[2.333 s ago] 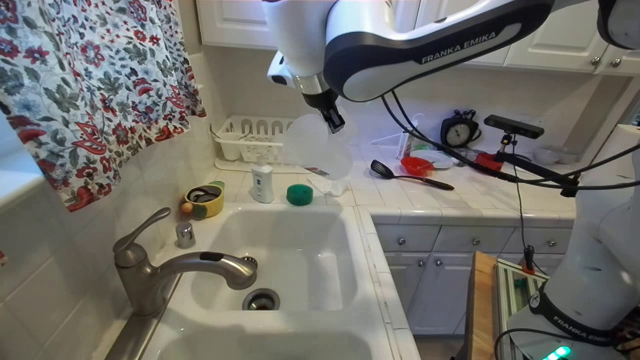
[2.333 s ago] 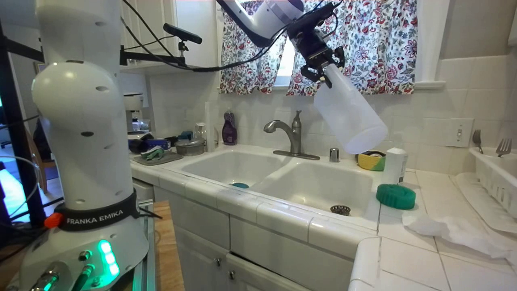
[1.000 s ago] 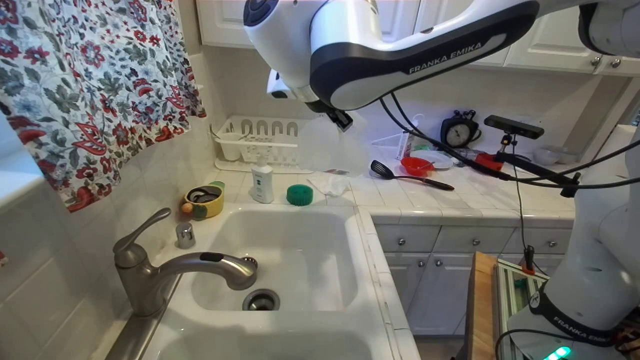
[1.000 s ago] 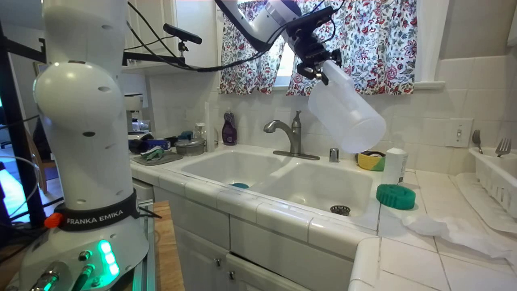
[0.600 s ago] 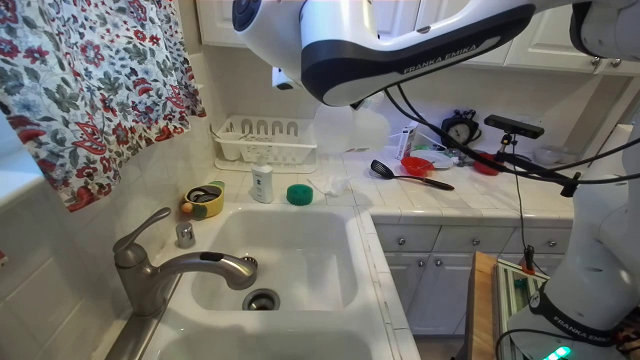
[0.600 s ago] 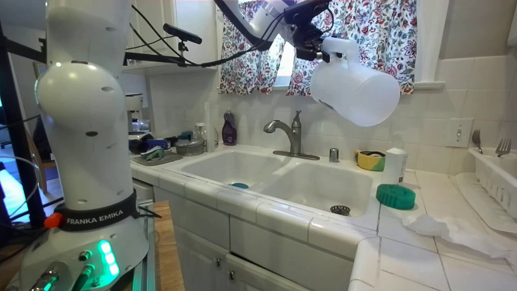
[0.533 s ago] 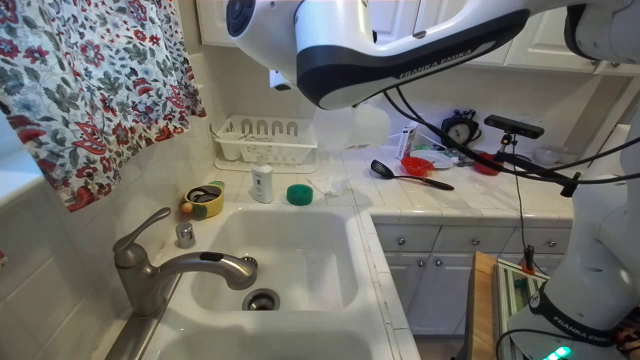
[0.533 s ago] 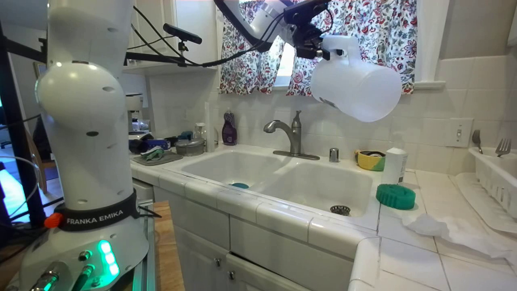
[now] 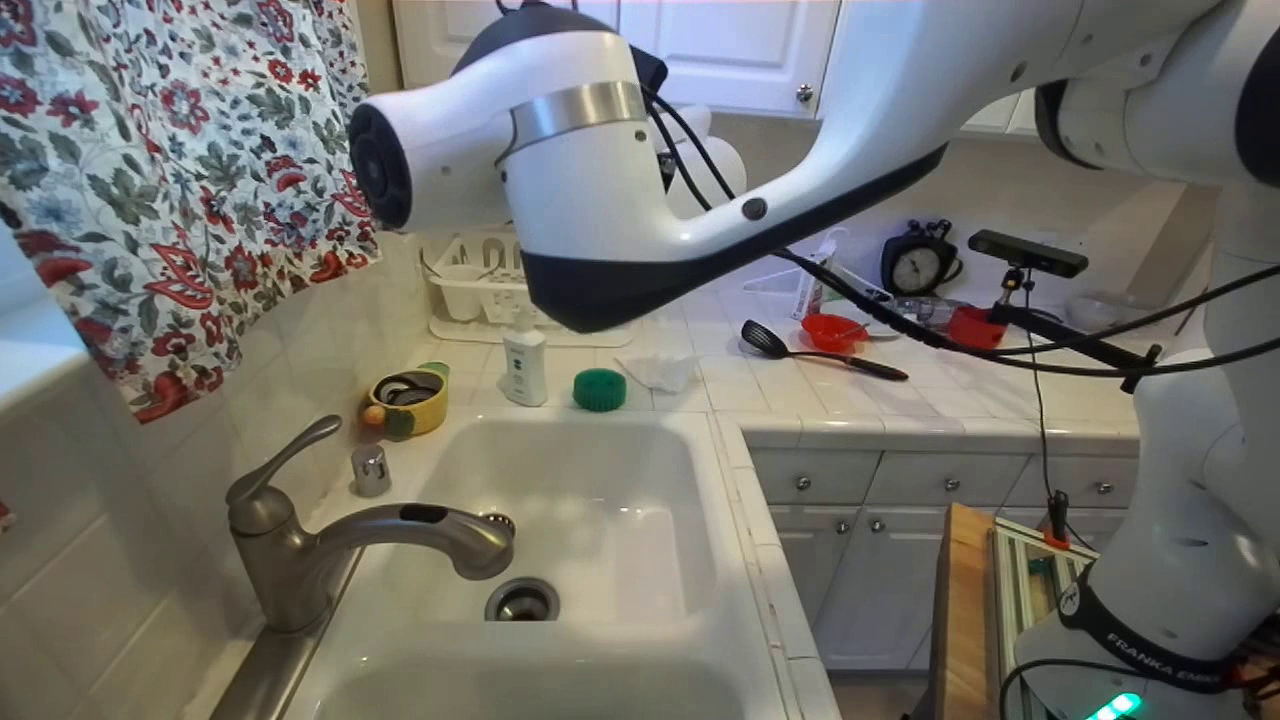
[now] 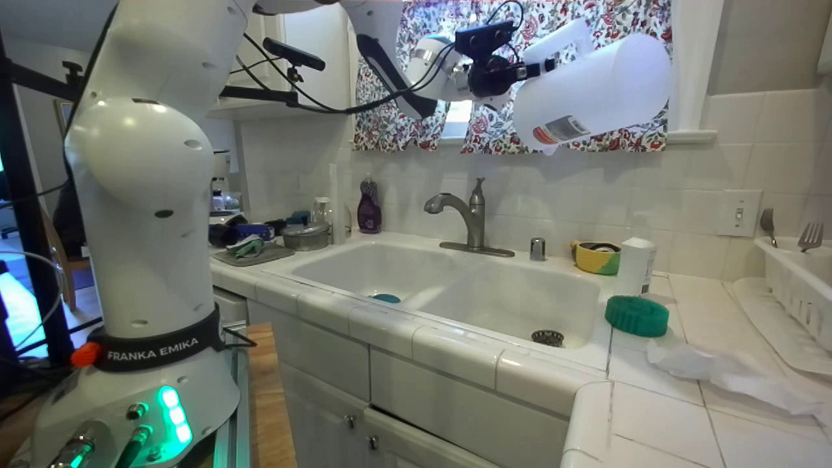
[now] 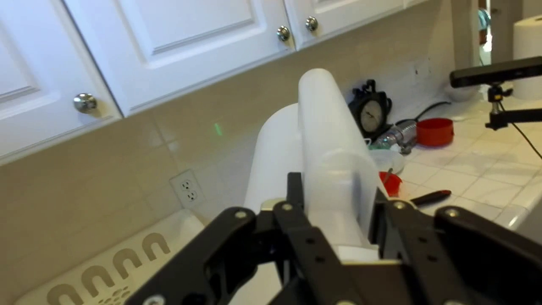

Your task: Pour out the contents from the jar into the right sink

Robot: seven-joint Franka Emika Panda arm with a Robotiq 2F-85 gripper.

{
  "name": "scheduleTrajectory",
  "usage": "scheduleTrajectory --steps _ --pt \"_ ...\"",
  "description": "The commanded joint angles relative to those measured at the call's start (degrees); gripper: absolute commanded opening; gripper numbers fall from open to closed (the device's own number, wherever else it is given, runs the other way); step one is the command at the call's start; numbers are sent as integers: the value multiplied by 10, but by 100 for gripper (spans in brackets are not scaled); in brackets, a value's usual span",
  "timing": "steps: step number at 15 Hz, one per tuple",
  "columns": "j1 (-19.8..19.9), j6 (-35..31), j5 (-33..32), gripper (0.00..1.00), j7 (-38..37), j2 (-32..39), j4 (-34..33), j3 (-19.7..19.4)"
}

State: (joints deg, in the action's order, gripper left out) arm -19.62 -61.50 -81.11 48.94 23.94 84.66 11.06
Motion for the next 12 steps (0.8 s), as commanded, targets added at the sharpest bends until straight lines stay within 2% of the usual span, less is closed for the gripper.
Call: scheduleTrajectory --steps 1,7,12 --pt "-24 2 -81 9 78 41 -42 -1" --pt "-30 -42 -74 9 123 54 -68 3" --pt "-42 -36 -101 9 139 55 -59 -5"
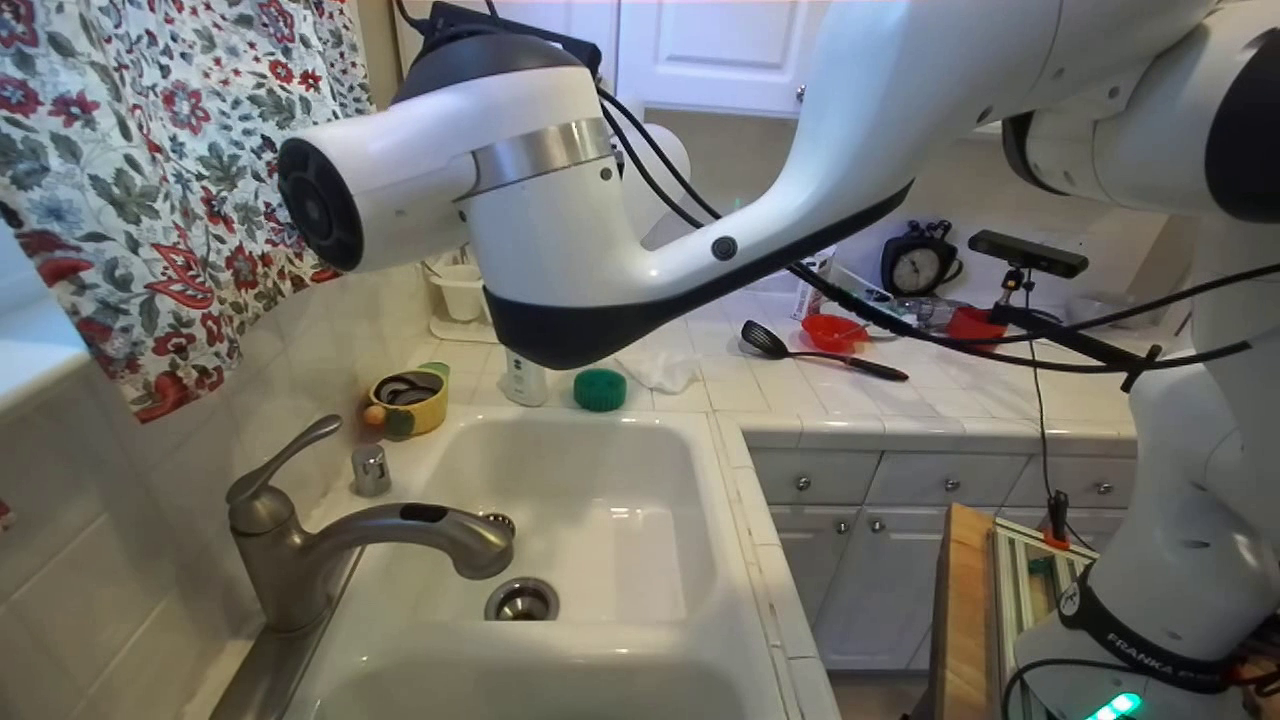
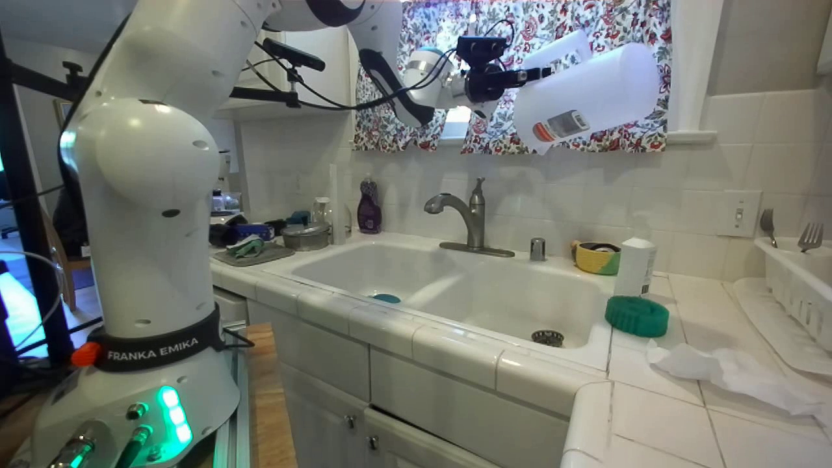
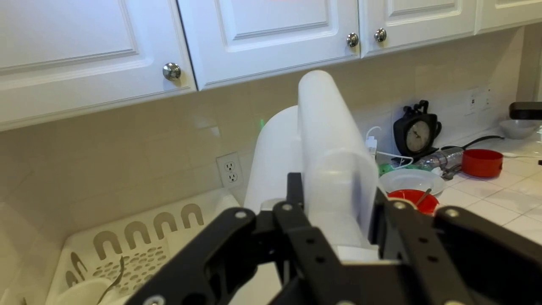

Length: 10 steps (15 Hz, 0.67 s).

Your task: Pour out the contents from the jar into the right sink

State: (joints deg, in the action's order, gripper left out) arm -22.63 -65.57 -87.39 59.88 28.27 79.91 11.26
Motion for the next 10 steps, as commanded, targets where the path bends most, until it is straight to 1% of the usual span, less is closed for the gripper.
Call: scheduleTrajectory --steps 1,10 --pt "-13 3 -45 9 33 12 -9 -7" --pt "-25 4 -94 9 41 21 -4 -12"
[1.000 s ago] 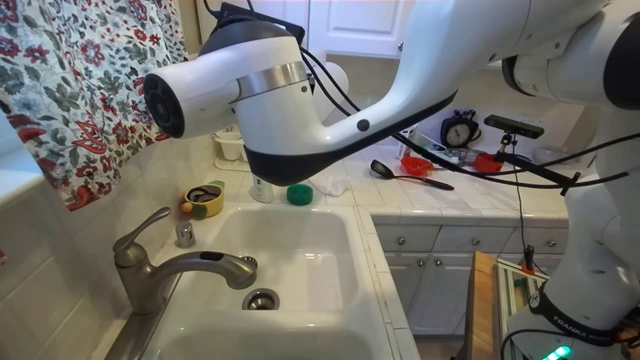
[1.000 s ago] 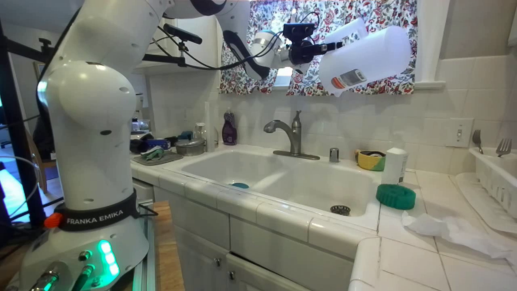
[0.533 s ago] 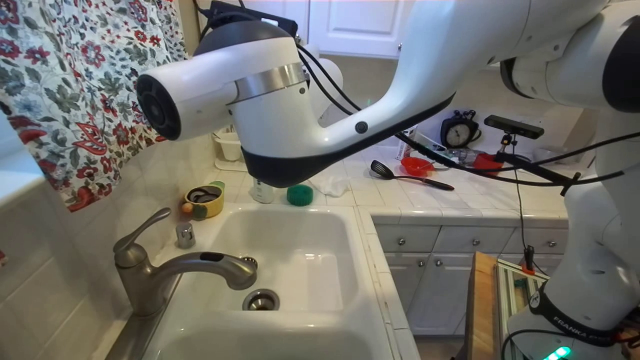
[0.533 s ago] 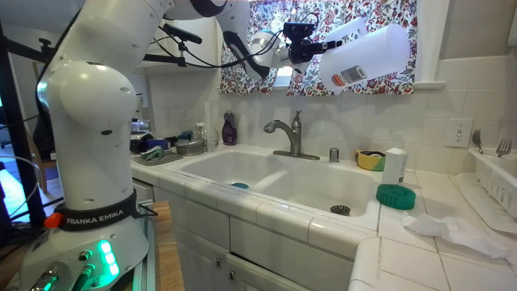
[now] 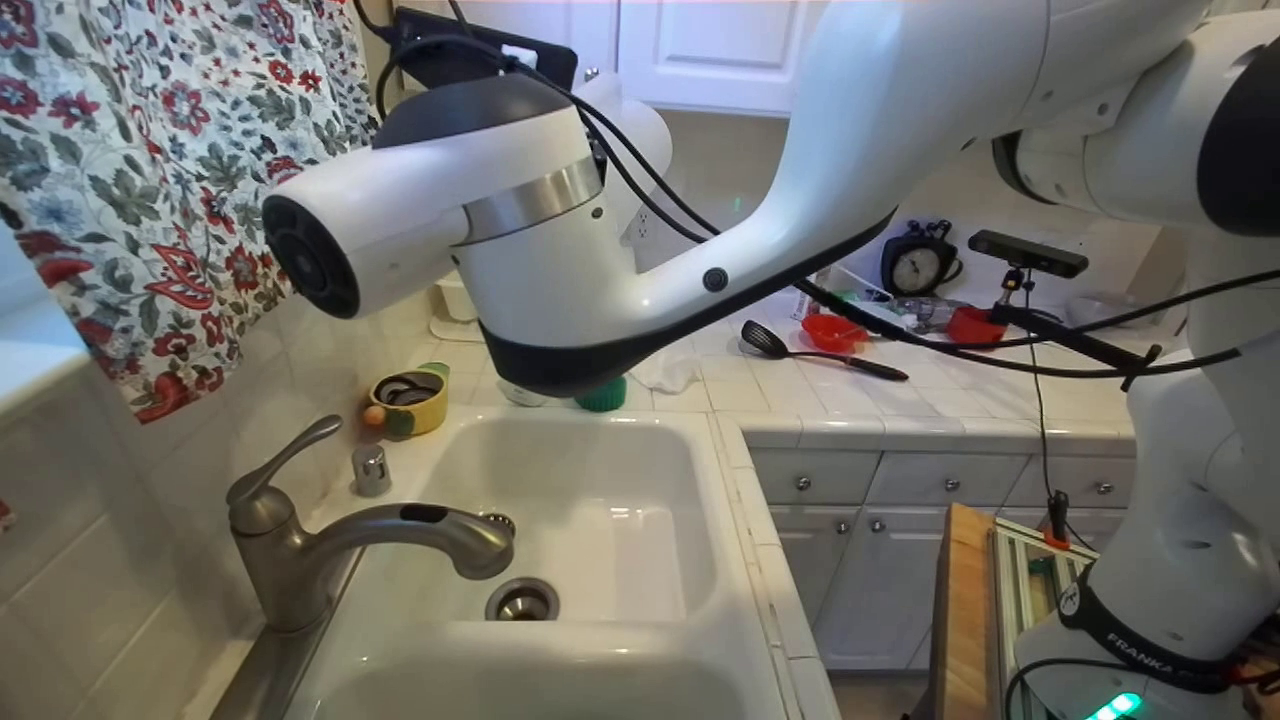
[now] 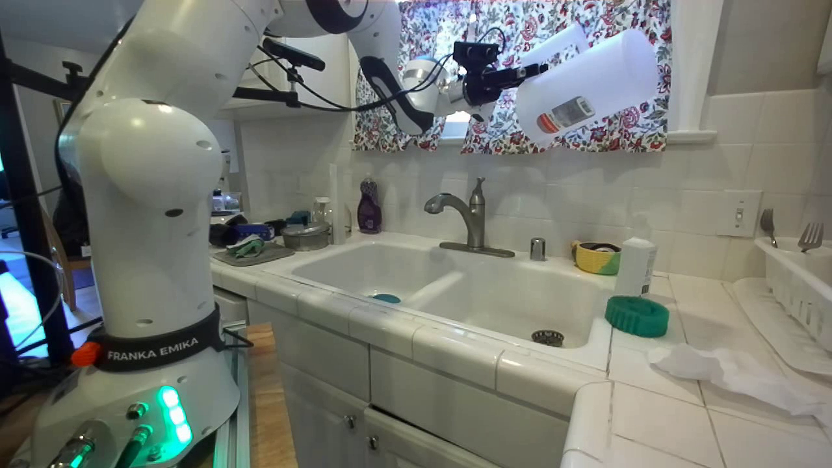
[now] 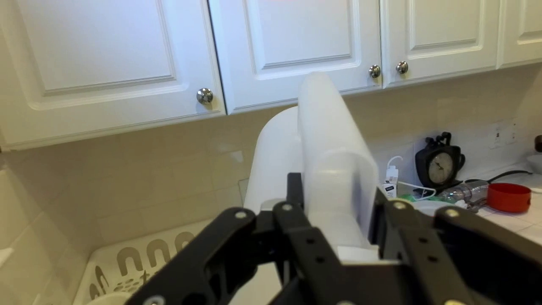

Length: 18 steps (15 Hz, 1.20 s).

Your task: Pour out the contents from the jar into the right sink

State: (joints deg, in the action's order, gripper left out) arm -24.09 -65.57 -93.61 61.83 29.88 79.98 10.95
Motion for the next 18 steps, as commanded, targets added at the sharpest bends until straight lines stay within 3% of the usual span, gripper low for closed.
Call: scheduleTrajectory --steps 1,6,8,15,18 --pt "-11 4 -36 9 20 5 -1 -10" --pt "-14 5 -62 9 28 5 10 -14" --pt "-7 0 -37 9 28 4 -12 -4" --pt "-8 -2 -40 9 36 4 -8 -4" --pt "10 -27 18 9 24 -4 -38 16"
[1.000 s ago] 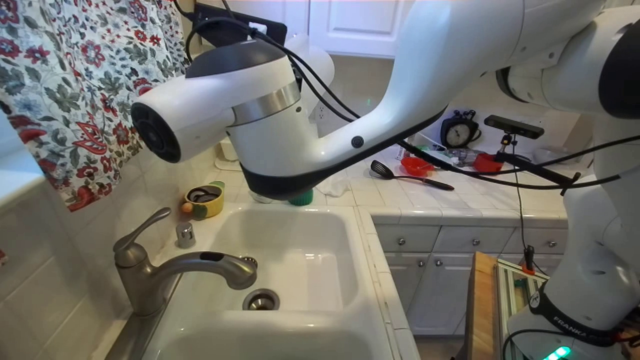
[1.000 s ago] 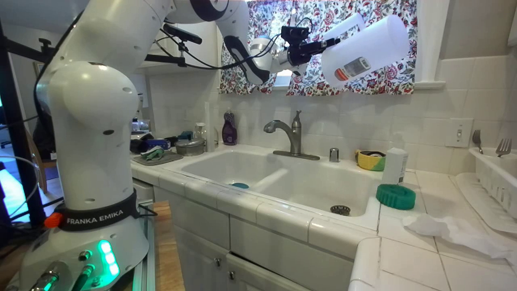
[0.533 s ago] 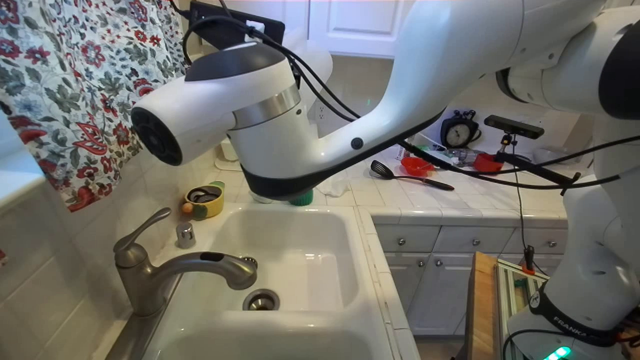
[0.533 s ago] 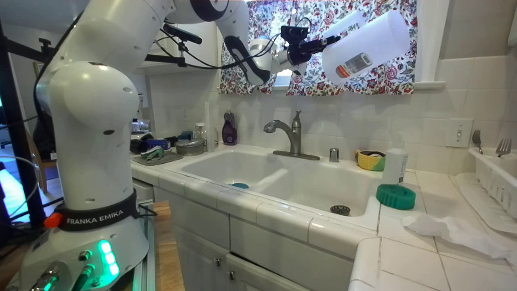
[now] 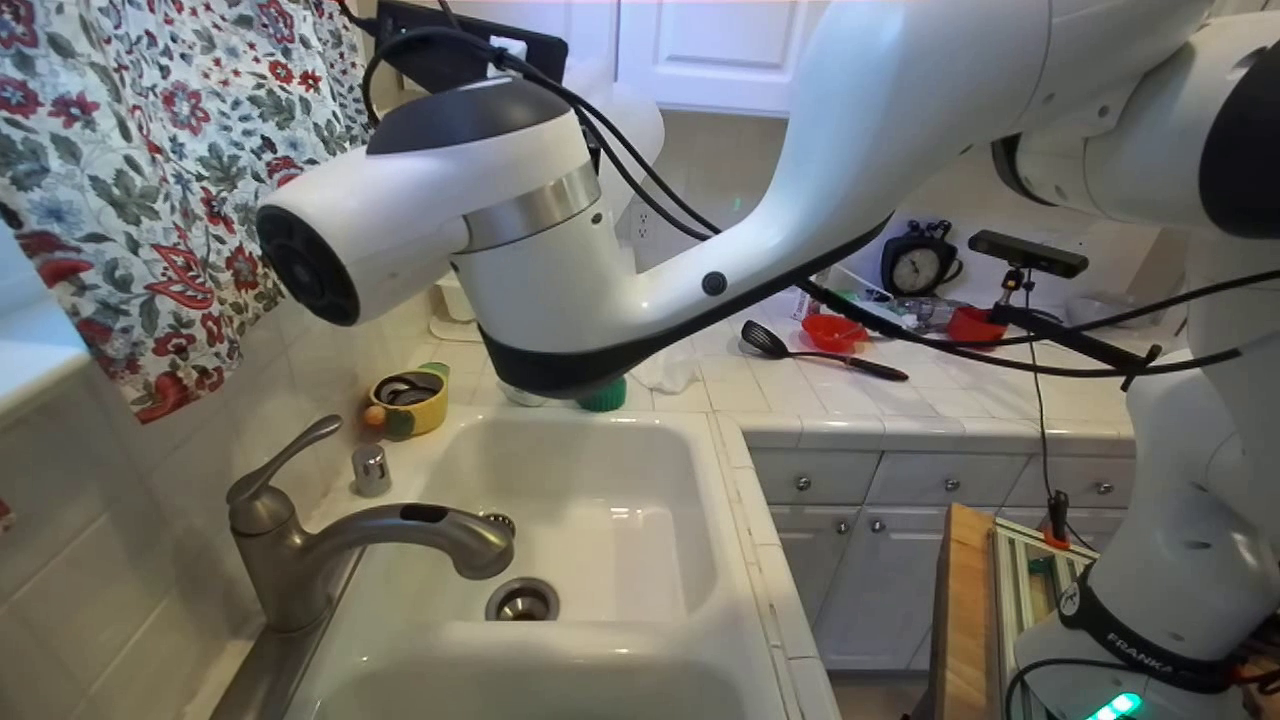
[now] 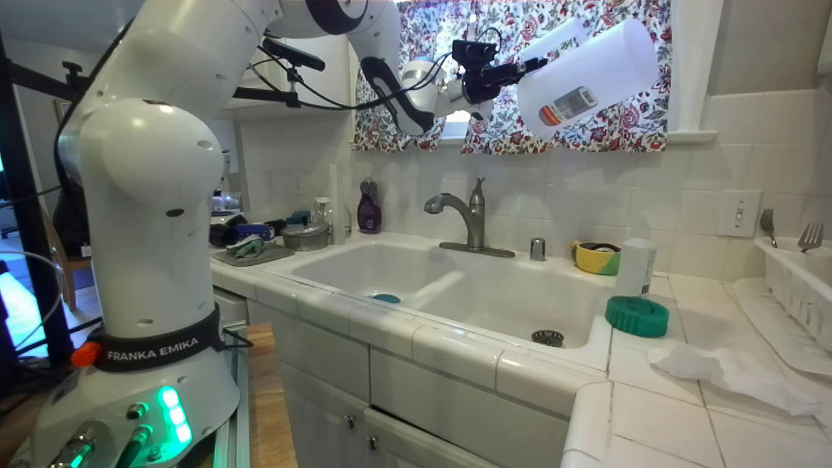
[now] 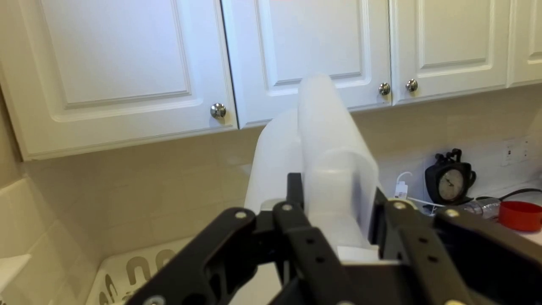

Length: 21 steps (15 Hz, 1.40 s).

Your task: Pour out the contents from the jar into the right sink

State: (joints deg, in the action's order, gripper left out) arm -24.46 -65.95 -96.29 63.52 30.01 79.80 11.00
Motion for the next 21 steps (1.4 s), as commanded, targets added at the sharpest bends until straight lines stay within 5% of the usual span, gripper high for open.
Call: scheduleTrajectory --steps 1,15,21 --pt "21 -34 72 9 7 -9 -49 20" --pt "170 -68 447 9 -33 -69 -157 9" --pt "224 -164 592 9 -98 -94 -135 15"
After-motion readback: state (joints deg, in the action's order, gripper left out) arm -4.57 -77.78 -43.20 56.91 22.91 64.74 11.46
